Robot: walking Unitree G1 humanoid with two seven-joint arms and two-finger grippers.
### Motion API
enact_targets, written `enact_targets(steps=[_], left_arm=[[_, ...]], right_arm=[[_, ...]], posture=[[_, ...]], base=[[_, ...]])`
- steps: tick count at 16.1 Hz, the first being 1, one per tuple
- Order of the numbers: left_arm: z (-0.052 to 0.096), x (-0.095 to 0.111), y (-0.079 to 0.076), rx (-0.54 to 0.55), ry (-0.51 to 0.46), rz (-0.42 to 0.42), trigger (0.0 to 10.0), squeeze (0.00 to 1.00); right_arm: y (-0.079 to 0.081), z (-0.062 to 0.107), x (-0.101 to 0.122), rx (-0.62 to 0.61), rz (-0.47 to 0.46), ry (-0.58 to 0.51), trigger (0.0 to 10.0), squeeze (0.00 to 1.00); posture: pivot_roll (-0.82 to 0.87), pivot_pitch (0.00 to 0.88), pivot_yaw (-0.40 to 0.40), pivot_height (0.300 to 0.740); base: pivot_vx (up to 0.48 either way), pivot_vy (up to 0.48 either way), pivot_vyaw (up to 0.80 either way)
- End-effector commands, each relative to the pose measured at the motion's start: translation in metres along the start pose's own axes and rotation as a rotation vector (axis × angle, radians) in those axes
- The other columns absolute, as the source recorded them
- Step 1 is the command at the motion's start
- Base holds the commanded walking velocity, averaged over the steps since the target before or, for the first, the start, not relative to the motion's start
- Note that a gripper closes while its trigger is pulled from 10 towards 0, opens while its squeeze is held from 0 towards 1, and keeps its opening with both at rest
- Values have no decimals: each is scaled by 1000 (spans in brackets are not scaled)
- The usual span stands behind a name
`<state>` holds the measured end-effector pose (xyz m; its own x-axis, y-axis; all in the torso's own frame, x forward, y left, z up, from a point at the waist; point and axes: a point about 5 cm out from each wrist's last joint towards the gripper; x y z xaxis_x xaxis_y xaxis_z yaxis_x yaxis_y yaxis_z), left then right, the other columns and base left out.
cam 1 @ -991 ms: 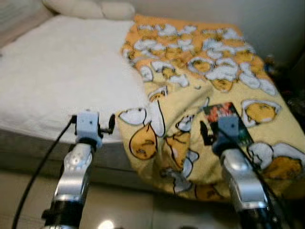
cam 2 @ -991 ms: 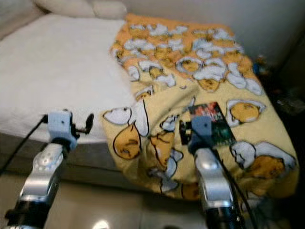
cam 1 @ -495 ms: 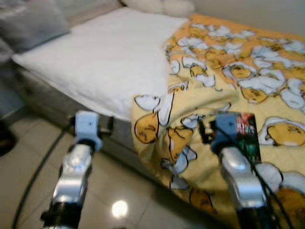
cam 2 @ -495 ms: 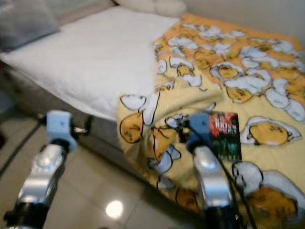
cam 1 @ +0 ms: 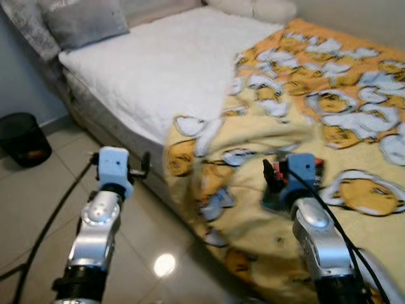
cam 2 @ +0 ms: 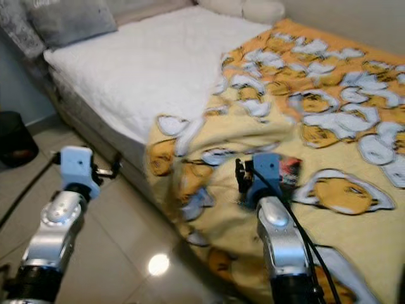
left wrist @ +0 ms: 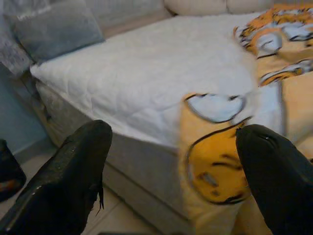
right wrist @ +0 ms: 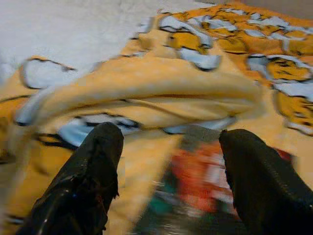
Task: Clean up the room
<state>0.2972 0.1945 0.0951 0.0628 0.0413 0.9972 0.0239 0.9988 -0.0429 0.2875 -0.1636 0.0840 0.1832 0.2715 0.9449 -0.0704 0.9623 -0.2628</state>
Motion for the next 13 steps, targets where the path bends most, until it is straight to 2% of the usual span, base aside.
enact_targets(steps=[1, 3, 6, 7, 8, 13], left_arm=[[-2, 0, -10, -30, 0, 5, 10000, 1000], [-2, 0, -10, -36, -3, 1, 10000, 1000], [-1, -1, -12, -63, -3, 26, 10000, 1000], [-1, -1, -12, -64, -4, 28, 10000, 1000], [-1, -1, -13, -64, -4, 28, 10000, 1000], [0, -1, -14, -91, -1, 4, 10000, 1000]], right_arm=[[-7, 1, -3, -16, -4, 9, 10000, 0], [-4, 2, -3, 7, -19, 9, 10000, 0], [2, 3, -3, 71, -56, -2, 10000, 0], [4, 4, -3, 96, -86, -5, 10000, 882], [4, 4, -3, 98, -89, -6, 10000, 1000], [6, 4, -2, 124, -137, -17, 10000, 1000]], posture=[[-63, 0, 25, 740], [-63, 0, 26, 740], [-62, 0, 28, 740], [-62, 0, 28, 740], [-62, 0, 29, 740], [-57, 0, 28, 740]], base=[[0, -480, 0], [0, -457, 0], [0, 0, 0], [0, 0, 0], [0, 0, 0], [0, 0, 0]])
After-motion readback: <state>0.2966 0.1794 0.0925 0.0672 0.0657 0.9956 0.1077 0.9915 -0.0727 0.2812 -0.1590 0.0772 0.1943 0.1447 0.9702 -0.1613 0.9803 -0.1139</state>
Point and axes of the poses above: a point about 5 cm out from each wrist's last joint towards the gripper, its own z axis pointing back from the gripper into the wrist, its own x axis along the axis of the wrist's last joint, y = z × x, and after that the axes turned 11 degrees about z, right-handed
